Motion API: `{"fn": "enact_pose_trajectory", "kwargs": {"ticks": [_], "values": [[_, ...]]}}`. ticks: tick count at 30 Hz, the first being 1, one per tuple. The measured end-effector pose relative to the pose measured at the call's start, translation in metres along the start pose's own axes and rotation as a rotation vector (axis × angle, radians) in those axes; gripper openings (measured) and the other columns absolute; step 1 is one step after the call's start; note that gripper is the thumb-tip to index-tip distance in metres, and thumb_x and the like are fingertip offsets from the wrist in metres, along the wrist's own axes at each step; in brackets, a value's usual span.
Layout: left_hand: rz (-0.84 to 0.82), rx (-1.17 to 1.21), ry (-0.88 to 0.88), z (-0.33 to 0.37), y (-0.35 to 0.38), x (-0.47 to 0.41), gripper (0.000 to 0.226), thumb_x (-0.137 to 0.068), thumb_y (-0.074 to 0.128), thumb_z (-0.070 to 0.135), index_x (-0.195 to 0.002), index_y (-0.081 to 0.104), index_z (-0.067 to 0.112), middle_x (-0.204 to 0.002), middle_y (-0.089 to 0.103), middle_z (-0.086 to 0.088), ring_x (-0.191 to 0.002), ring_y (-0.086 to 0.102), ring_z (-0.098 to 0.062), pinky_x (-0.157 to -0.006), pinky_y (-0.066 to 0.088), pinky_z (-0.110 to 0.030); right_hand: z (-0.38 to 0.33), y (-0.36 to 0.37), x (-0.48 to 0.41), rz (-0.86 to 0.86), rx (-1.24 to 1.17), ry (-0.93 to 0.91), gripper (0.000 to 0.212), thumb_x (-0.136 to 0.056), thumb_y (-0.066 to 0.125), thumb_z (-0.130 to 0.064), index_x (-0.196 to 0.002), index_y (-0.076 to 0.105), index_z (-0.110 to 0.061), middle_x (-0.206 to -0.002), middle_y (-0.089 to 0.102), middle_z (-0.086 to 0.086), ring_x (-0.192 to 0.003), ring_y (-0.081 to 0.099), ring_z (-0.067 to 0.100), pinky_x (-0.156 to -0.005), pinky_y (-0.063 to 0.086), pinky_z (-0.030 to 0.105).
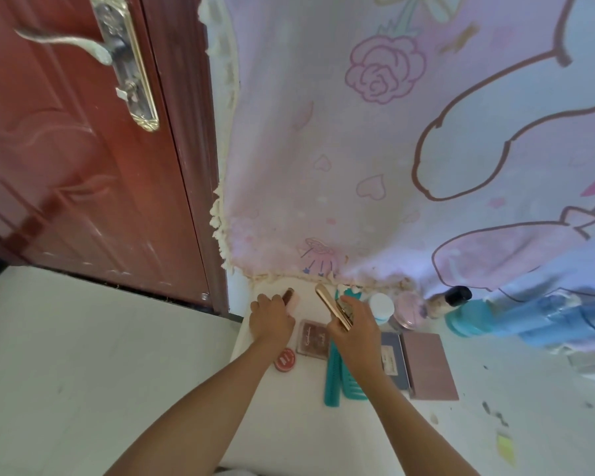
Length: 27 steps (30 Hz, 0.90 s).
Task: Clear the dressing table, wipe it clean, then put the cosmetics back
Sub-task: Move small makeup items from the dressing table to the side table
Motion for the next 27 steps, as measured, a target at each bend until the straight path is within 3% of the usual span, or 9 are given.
{"fn": "enact_pose_trajectory", "kwargs": {"ticks": [6, 10, 13, 15, 19, 22, 27], "values": [[-0.084, 0.029, -0.032, 0.005, -0.003, -0.005, 0.031, -0.089, 0.049, 0.015, -0.118, 0.047, 0.005, -0.122, 0.050, -0.014, -0.112, 0.050, -0.027, -0.087, 0.043, -0.030, -0.003, -0.005, 0.004, 0.013, 0.016, -0.013, 0.034, -0.083, 0.061, -0.013, -0.116, 0.053, -0.014, -0.104, 0.054, 0.002, -0.088, 0.054, 0.015, -0.079, 0.045, 0.026], [-0.116, 0.124, 0.033, 0.006, -0.008, -0.007, 0.024, -0.088, 0.052, 0.015, -0.108, 0.053, 0.002, -0.111, 0.059, -0.013, -0.101, 0.056, -0.027, -0.076, 0.042, -0.030, 0.001, -0.005, 0.006, 0.017, 0.027, 0.014, 0.031, -0.083, 0.061, -0.015, -0.114, 0.054, -0.016, -0.101, 0.053, -0.001, -0.087, 0.055, 0.015, -0.083, 0.049, 0.033], [-0.122, 0.243, 0.125, 0.007, -0.013, -0.005, 0.013, -0.090, 0.050, 0.016, -0.084, 0.050, 0.005, -0.086, 0.056, -0.009, -0.082, 0.050, -0.024, -0.061, 0.034, -0.023, 0.002, -0.003, 0.008, 0.013, 0.036, 0.003, 0.030, -0.083, 0.060, -0.016, -0.112, 0.054, -0.017, -0.102, 0.054, 0.000, -0.088, 0.054, 0.014, -0.084, 0.049, 0.033], [-0.134, 0.308, 0.138, 0.004, -0.019, -0.004, 0.030, -0.091, 0.049, 0.016, -0.064, 0.036, 0.016, -0.067, 0.043, 0.001, -0.072, 0.044, -0.018, -0.050, 0.027, -0.017, -0.002, -0.001, 0.006, -0.001, 0.037, -0.010, 0.032, -0.084, 0.060, -0.015, -0.115, 0.054, -0.017, -0.105, 0.055, 0.000, -0.091, 0.054, 0.014, -0.083, 0.046, 0.029], [-0.189, 0.519, 0.063, -0.014, -0.032, -0.002, 0.035, -0.090, 0.052, 0.013, -0.057, 0.039, 0.014, -0.058, 0.044, 0.000, -0.053, 0.041, -0.010, -0.049, 0.031, -0.018, -0.021, 0.009, -0.003, -0.051, 0.046, -0.059, 0.037, -0.083, 0.058, -0.012, -0.119, 0.052, -0.014, -0.110, 0.053, 0.002, -0.095, 0.049, 0.014, -0.080, 0.038, 0.023], [-0.147, 0.681, 0.004, -0.039, -0.051, 0.007, 0.031, -0.087, 0.055, 0.009, -0.057, 0.049, 0.008, -0.057, 0.049, -0.005, -0.051, 0.043, -0.013, -0.053, 0.036, -0.019, -0.043, 0.023, -0.005, -0.112, 0.078, -0.159, 0.039, -0.083, 0.057, -0.011, -0.122, 0.051, -0.014, -0.111, 0.051, 0.003, -0.095, 0.044, 0.014, -0.077, 0.031, 0.021], [0.071, 0.823, -0.159, -0.092, -0.088, 0.056, 0.025, -0.087, 0.054, 0.005, -0.063, 0.047, 0.004, -0.057, 0.044, -0.006, -0.048, 0.038, -0.010, -0.041, 0.028, -0.009, -0.091, 0.057, 0.007, -0.224, 0.042, -0.423, 0.037, -0.076, 0.059, -0.004, -0.113, 0.058, -0.007, -0.098, 0.058, 0.013, -0.090, 0.053, 0.030, -0.071, 0.033, 0.026]]}}
Point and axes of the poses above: each hand's wrist, its own x-axis away from the middle knuckle, its own y-axis out of the palm, z = x × y, the point moved 6 cm from there along -x, towards the middle knuckle
